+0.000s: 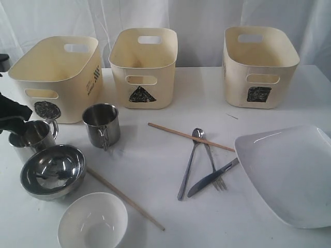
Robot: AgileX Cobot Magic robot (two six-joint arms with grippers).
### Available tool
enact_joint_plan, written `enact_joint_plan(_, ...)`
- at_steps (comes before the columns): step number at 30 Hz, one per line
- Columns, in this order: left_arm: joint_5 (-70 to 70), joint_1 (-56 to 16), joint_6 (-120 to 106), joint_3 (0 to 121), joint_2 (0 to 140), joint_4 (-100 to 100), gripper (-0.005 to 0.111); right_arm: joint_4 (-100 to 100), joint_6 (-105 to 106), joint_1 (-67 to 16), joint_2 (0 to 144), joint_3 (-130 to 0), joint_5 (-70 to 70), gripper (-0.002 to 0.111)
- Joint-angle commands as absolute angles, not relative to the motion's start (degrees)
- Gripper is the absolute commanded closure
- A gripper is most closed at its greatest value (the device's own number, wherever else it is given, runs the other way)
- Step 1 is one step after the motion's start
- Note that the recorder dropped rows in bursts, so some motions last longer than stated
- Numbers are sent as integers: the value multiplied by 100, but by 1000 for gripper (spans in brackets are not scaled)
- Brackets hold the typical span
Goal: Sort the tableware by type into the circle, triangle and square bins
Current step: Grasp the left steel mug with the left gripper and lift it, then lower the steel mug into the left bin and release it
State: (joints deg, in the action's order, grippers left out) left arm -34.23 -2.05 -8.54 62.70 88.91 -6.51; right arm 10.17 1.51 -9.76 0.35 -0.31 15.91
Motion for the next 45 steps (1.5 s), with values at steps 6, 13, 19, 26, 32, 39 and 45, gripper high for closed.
enact_joint_plan(6, -2889, -112, -876, 6304, 9556, -519, 51, 1006, 135, -975, 0, 0, 1525, 108)
enact_joint_plan(13, -2446, -112, -876, 6304, 10127, -531, 53, 1006, 135, -975, 0, 0, 1525, 108)
enact_joint_plan(19, -2535, -112, -860, 6340, 9948, -435, 106, 1006, 135, -975, 0, 0, 1525, 108)
enact_joint_plan(26, -3106, -112, -881, 6839, 8672, 236, 106, 1006, 135, -975, 0, 0, 1525, 108)
enact_joint_plan(32, -2452, -112, -869, 7738, 8243, 338, 106, 1006, 135, -975, 0, 0, 1525, 108)
enact_joint_plan(39, -2249, -112, -725, 8989, 9701, 238, 106, 1006, 135, -975, 0, 0, 1525, 108)
enact_joint_plan(45, -2035, -112, -725, 9834, 11039, -93, 106, 1006, 135, -975, 0, 0, 1525, 108)
